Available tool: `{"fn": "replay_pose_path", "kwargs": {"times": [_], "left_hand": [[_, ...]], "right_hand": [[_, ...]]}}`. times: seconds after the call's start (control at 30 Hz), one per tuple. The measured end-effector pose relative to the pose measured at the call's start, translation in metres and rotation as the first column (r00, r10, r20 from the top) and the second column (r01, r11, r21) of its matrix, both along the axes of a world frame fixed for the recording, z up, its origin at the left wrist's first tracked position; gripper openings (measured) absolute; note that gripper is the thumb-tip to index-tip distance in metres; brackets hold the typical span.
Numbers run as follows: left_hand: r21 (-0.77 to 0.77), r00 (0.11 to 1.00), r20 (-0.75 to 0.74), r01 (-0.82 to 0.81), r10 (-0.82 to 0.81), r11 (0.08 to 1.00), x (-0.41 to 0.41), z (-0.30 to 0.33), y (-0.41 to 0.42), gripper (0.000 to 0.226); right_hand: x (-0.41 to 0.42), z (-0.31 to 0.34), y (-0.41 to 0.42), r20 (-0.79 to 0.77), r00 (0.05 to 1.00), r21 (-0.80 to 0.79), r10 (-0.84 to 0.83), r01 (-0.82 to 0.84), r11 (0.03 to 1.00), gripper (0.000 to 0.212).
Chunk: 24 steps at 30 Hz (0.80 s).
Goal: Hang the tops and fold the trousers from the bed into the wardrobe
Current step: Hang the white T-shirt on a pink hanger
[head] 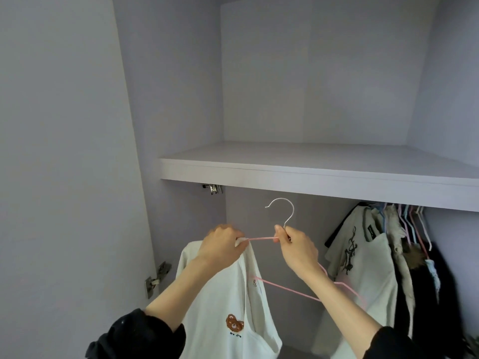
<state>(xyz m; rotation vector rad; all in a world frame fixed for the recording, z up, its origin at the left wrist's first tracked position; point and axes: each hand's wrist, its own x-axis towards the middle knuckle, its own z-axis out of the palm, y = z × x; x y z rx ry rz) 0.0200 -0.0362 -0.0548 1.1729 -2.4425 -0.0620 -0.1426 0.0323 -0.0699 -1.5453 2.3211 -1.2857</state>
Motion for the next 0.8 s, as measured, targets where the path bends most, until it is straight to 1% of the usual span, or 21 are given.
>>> {"fn": "replay_pose_path", "kwargs": {"times": [0.1,0.2,0.3,0.33,0.37,0.43,0.47,0.53,0.57,0.6,0.63,0.67,0.7,0.73,0.77,0.8], "left_hand": [[0.06,0.992,-0.058,0.114,-0.111,0.992,-0.008,0.001,-0.004,0.025],[0.058,0.989,-0.11,0.107,-0.1,0.993,-0.013,0.0,-0.009,0.023],[0.068,0.988,-0.137,0.083,-0.073,0.994,-0.018,-0.003,-0.012,0.02],[0.067,0.986,-0.148,0.081,-0.071,0.994,-0.018,-0.004,-0.013,0.019],[0.065,0.984,-0.162,0.079,-0.068,0.995,-0.018,-0.004,-0.014,0.018],[0.058,0.977,-0.206,0.071,-0.058,0.996,-0.017,-0.005,-0.018,0.016],[0.056,0.972,-0.229,0.062,-0.048,0.996,-0.016,-0.004,-0.02,0.016],[0.049,0.963,-0.269,0.044,-0.029,0.998,-0.013,-0.002,-0.024,0.015],[0.044,0.957,-0.288,0.037,-0.023,0.998,-0.012,0.001,-0.026,0.015],[0.04,0.95,-0.311,0.034,-0.019,0.999,-0.011,0.002,-0.027,0.015],[0.031,0.942,-0.336,0.034,-0.022,0.999,-0.01,0.005,-0.028,0.015],[0.016,0.932,-0.36,0.037,-0.029,0.999,-0.01,0.008,-0.027,0.015],[0.002,0.923,-0.383,0.04,-0.036,0.999,-0.01,0.01,-0.027,0.015],[-0.013,0.912,-0.407,0.044,-0.045,0.999,-0.011,0.014,-0.026,0.015],[-0.025,0.902,-0.429,0.047,-0.054,0.999,-0.01,0.016,-0.025,0.015],[-0.035,0.892,-0.449,0.048,-0.059,0.998,-0.009,0.019,-0.024,0.015]], "right_hand": [[-0.009,0.006,0.002,0.026,1.0,-0.004,-0.018,0.018,1.0,0.043],[-0.012,0.01,0.002,0.033,0.999,-0.003,-0.004,0.005,1.0,0.042],[-0.011,0.013,-0.002,-0.01,0.999,-0.007,0.034,-0.034,0.999,0.042],[-0.012,0.013,-0.004,-0.011,0.998,-0.037,0.059,-0.06,0.998,0.039],[-0.014,0.011,-0.007,0.006,0.995,-0.107,0.098,-0.097,0.99,0.032],[-0.017,0.009,-0.012,0.056,0.983,-0.27,0.177,-0.155,0.95,0.011],[-0.019,0.005,-0.013,0.029,0.986,-0.347,0.167,-0.146,0.926,0.01],[-0.017,-0.003,-0.009,-0.202,0.979,-0.496,0.037,-0.134,0.858,0.01],[-0.015,-0.008,-0.005,-0.337,0.941,-0.54,-0.027,-0.17,0.824,0.015],[-0.014,-0.016,-0.002,-0.468,0.883,-0.523,-0.048,-0.233,0.82,0.021],[-0.01,-0.025,0.001,-0.58,0.814,-0.401,0.044,-0.332,0.854,0.025],[-0.006,-0.033,0.005,-0.604,0.766,-0.176,0.221,-0.399,0.9,0.026],[-0.004,-0.043,0.008,-0.509,0.762,0.102,0.4,-0.408,0.907,0.026],[-0.004,-0.053,0.009,-0.367,0.782,0.376,0.504,-0.371,0.849,0.032],[-0.006,-0.068,0.007,-0.254,0.798,0.576,0.547,-0.33,0.748,0.044],[-0.008,-0.081,0.007,-0.195,0.799,0.692,0.569,-0.299,0.657,0.053]]}}
